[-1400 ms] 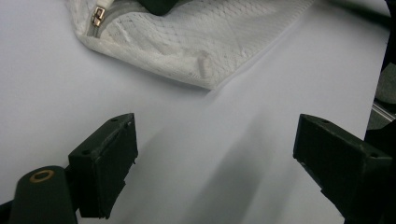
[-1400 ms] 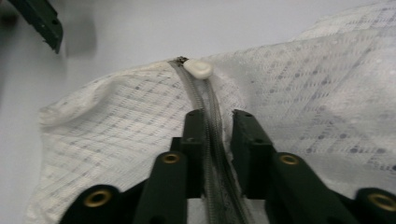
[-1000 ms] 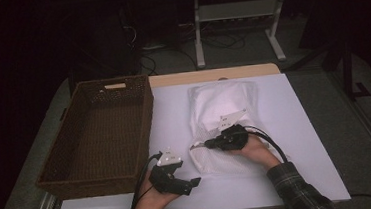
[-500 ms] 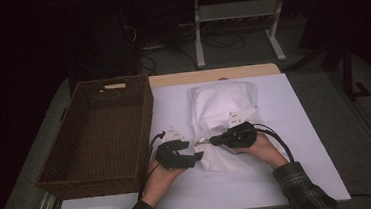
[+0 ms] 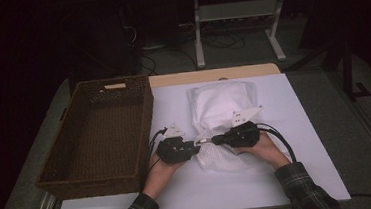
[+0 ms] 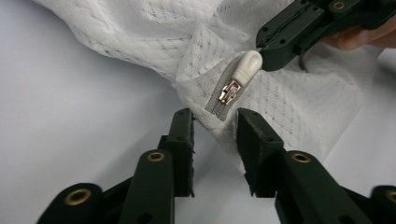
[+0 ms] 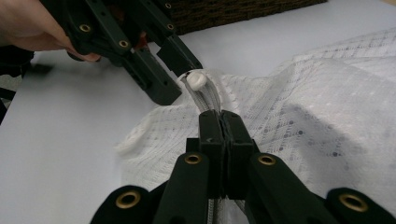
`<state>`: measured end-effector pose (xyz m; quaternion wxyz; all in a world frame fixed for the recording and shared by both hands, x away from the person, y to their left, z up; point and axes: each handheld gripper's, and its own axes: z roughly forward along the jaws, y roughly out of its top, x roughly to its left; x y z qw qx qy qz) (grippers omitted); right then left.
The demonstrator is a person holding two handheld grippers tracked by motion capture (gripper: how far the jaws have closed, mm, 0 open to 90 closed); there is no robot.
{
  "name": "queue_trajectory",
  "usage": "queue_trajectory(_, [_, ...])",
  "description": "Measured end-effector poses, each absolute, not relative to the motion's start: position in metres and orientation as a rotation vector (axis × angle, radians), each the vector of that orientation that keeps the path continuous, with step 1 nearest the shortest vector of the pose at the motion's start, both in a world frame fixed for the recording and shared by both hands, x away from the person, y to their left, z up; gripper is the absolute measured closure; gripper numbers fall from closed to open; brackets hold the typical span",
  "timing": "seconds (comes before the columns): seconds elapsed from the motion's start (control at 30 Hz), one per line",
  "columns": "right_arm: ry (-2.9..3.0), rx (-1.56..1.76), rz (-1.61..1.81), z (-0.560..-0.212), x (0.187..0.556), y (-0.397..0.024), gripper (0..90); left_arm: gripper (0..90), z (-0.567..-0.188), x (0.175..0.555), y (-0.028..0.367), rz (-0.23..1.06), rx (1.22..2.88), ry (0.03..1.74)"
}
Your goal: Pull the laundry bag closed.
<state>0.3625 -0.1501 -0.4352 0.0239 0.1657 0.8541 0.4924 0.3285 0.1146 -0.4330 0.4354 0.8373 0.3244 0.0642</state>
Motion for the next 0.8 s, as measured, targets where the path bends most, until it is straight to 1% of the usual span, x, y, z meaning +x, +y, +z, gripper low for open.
queue_trajectory(0.3, [2.645,0.517,1.521,-0.438,0.362,-0.151,88.3,83.5,-0.430,0.326,0.113,0.199,2.087,0.756])
queue_trajectory(0.47, [2.648,0.528,1.515,-0.439,0.362,-0.150,86.5,85.4,-0.428,0.322,0.111,0.218,2.110,0.743])
queue_trajectory(0.53, [2.642,0.561,1.506,-0.437,0.361,-0.151,79.0,85.6,-0.428,0.320,0.111,0.226,2.118,0.740])
queue_trajectory(0.57, [2.638,0.576,1.497,-0.435,0.360,-0.151,76.6,85.6,-0.428,0.319,0.111,0.225,2.119,0.741])
queue_trajectory(0.6, [2.638,0.576,1.497,-0.435,0.360,-0.151,76.6,85.6,-0.428,0.319,0.111,0.225,2.119,0.741])
queue_trajectory(0.67, [2.625,0.621,1.468,-0.430,0.355,-0.156,71.0,85.6,-0.428,0.317,0.112,0.227,2.127,0.737])
queue_trajectory(0.8, [2.623,0.697,1.457,-0.424,0.345,-0.163,71.2,85.5,-0.426,0.313,0.113,0.232,2.128,0.730])
